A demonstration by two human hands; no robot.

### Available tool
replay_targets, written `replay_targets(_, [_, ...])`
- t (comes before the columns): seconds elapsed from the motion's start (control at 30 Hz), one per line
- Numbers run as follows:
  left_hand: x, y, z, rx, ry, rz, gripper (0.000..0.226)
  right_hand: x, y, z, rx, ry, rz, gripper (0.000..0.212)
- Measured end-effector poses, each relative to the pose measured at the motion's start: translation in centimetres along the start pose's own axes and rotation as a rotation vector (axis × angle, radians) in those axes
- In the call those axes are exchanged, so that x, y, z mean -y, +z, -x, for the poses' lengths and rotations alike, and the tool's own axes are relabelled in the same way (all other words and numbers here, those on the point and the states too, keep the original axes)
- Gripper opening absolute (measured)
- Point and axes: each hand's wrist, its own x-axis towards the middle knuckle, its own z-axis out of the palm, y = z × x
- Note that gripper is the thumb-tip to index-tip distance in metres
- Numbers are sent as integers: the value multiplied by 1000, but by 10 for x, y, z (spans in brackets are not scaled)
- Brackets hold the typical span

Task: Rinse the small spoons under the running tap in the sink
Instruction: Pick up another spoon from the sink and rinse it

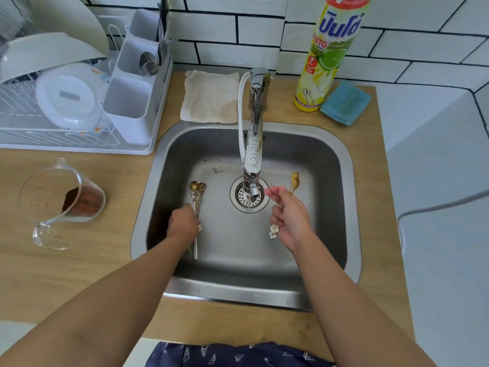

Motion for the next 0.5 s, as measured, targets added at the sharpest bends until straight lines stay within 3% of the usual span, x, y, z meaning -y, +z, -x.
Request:
replay_targets(0.2, [-9, -9, 12, 47, 139, 124, 19, -4, 7, -4, -20, 16, 62, 14])
replay_targets(0.27, [-16, -11, 24, 189, 168, 347, 13, -10, 12, -4, -47, 24, 151, 9])
replay_targets(0.37, [-26, -18, 43, 447, 184, 584, 12, -20, 20, -1, -36, 4, 308, 29])
replay_targets(0.43, [-28, -23, 52, 523, 203, 625, 11, -24, 26, 3, 6, -44, 369, 39])
replay_targets(0.5, [-30, -27, 59, 521, 234, 611, 10, -26, 30, 3, 37, -110, 385, 34])
